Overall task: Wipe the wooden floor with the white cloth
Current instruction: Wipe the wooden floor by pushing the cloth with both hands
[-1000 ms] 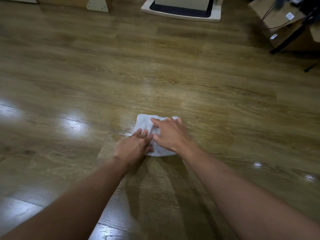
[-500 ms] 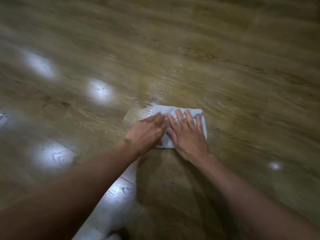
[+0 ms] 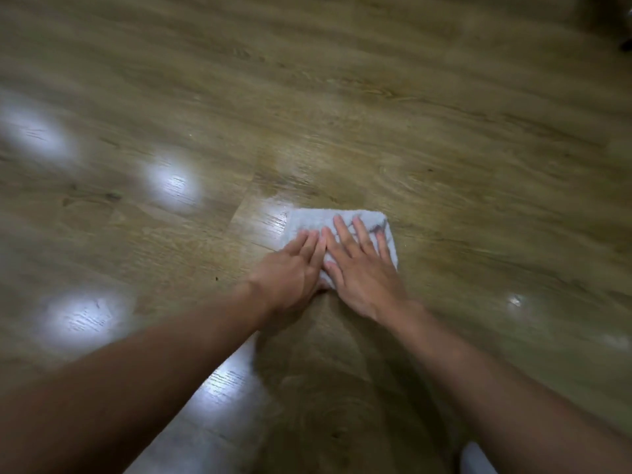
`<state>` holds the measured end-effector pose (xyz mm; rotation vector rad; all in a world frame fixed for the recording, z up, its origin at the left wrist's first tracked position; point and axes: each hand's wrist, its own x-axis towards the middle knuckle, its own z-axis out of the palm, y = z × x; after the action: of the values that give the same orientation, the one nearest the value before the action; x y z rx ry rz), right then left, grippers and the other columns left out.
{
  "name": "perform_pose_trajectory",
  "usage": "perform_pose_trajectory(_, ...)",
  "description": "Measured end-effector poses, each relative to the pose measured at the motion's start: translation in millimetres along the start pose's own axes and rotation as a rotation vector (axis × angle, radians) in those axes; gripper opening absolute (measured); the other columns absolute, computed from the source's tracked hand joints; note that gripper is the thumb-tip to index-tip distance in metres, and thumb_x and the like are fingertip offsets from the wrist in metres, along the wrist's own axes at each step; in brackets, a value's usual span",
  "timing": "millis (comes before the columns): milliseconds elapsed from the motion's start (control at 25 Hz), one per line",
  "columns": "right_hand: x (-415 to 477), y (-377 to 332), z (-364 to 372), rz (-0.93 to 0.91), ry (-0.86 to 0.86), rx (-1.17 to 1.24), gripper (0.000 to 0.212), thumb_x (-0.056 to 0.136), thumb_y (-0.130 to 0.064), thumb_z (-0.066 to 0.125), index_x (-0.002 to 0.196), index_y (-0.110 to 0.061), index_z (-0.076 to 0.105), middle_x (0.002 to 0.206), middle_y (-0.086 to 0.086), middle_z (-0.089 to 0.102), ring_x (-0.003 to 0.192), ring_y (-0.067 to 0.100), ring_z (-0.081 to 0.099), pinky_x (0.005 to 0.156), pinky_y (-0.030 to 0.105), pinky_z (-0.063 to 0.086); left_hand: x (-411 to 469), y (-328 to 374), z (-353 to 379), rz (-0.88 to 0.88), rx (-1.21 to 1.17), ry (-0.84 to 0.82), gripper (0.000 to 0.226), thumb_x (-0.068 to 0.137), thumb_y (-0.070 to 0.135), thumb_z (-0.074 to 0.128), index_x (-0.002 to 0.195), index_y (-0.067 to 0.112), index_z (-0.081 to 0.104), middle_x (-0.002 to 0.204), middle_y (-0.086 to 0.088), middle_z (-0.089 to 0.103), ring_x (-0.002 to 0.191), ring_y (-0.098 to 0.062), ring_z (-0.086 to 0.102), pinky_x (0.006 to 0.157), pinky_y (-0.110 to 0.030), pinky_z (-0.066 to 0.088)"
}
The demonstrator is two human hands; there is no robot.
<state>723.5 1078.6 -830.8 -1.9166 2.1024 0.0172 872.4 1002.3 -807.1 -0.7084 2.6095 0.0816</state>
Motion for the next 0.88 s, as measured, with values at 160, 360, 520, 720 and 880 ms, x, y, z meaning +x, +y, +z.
perform_pose_trajectory(160, -52, -35, 22, 0.087, -0.071, 0.042, 0.057, 0.097, -0.049, 0.002, 0.15, -0.034, -0.01, 0.158, -0.009, -0.021, 0.141, 0.019, -0.031, 0.111, 0.046, -0.025, -43, 12, 36, 0.065, 0.048, 0.084, 0.071, 0.099, 0.046, 0.004, 0.147, -0.006, -0.004, 0.157, -0.024, 0.0, 0.146, -0.036, -0.006, 0.121, -0.044, 0.004)
perform_pose_trajectory(360, 1, -46, 11, 0.184, -0.116, 0.053, 0.055, 0.099, -0.048, 0.007, 0.149, -0.036, -0.012, 0.157, -0.01, -0.026, 0.142, 0.021, -0.029, 0.113, 0.053, -0.018, -4, -36, 27, 0.009, 0.043, 0.074, 0.072, 0.101, 0.044, 0.018, 0.148, -0.002, -0.009, 0.158, -0.02, -0.007, 0.147, -0.029, -0.008, 0.121, -0.038, 0.004)
perform_pose_trajectory(520, 58, -33, -1, 0.132, -0.161, 0.066, 0.055, 0.101, -0.048, 0.012, 0.149, -0.038, -0.011, 0.157, -0.011, -0.025, 0.143, 0.021, -0.028, 0.11, 0.051, -0.022, 17, -61, 13, -0.113, -0.319, 0.042, 0.073, 0.099, 0.04, 0.036, 0.151, 0.006, -0.003, 0.16, -0.011, -0.005, 0.148, -0.023, -0.005, 0.12, -0.041, 0.013)
perform_pose_trajectory(720, 42, -29, -2, 0.054, -0.104, 0.033, 0.055, 0.101, -0.046, 0.013, 0.151, -0.035, -0.005, 0.159, -0.009, -0.018, 0.144, 0.02, -0.024, 0.114, 0.052, -0.017, 3, -36, 5, -0.204, -0.282, 0.004, 0.071, 0.102, 0.038, 0.03, 0.15, 0.002, -0.007, 0.159, -0.017, -0.008, 0.147, -0.029, -0.008, 0.12, -0.035, 0.007)
perform_pose_trajectory(880, -49, -35, 21, -0.068, -0.015, 0.016, 0.056, 0.099, -0.049, 0.007, 0.152, -0.034, -0.001, 0.16, -0.01, -0.011, 0.145, 0.02, -0.021, 0.112, 0.048, -0.017, -53, 27, 26, -0.145, -0.208, 0.014, 0.071, 0.102, 0.041, 0.028, 0.15, 0.0, -0.005, 0.158, -0.021, -0.005, 0.146, -0.035, -0.008, 0.121, -0.041, 0.005)
